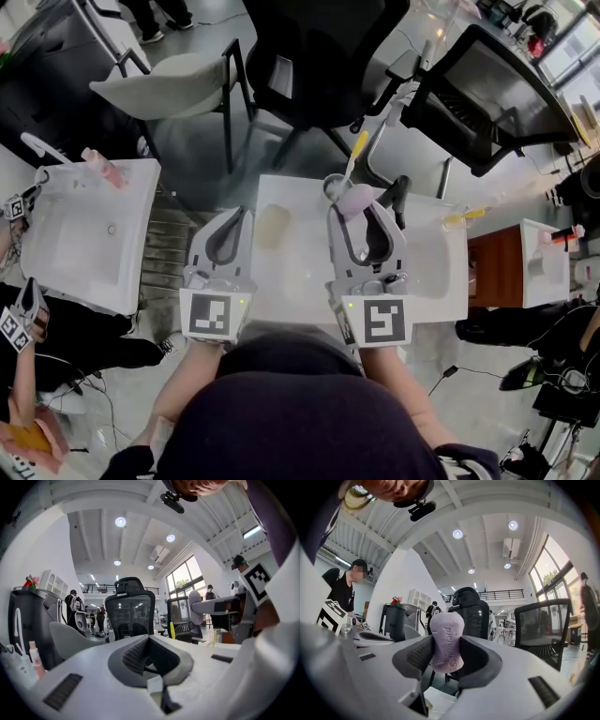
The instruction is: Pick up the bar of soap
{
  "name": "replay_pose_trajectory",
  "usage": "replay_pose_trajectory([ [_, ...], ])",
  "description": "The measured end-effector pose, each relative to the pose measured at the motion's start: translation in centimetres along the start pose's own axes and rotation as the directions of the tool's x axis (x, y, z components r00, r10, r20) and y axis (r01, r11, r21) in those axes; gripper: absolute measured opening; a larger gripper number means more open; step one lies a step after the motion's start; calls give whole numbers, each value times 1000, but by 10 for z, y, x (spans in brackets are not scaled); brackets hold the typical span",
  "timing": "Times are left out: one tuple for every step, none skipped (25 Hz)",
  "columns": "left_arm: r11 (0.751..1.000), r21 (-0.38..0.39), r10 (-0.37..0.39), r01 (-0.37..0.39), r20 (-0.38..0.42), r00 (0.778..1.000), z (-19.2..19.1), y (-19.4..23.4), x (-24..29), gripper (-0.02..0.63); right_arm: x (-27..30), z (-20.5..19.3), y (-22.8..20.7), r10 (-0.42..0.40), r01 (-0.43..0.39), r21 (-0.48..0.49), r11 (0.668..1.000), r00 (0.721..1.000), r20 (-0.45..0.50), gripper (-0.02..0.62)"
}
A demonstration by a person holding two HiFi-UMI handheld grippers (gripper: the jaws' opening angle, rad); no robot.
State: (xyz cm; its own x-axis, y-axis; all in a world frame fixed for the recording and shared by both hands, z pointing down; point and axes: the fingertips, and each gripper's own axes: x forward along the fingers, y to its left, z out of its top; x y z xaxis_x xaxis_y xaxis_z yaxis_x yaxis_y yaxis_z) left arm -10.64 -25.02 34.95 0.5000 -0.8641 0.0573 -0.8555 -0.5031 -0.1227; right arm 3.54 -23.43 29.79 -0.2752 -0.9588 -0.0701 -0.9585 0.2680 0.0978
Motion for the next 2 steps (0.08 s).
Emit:
replay_pose_trajectory([
  [1000,2,-3,3,-13,1000,-6,0,2,0,1,-1,0,0,0,0,1000,1000,-2,189],
  [1000,5,-7,7,-27,1000,-12,0,4,0,2,-2,0,-1,1,0,1000,1000,-4,189],
])
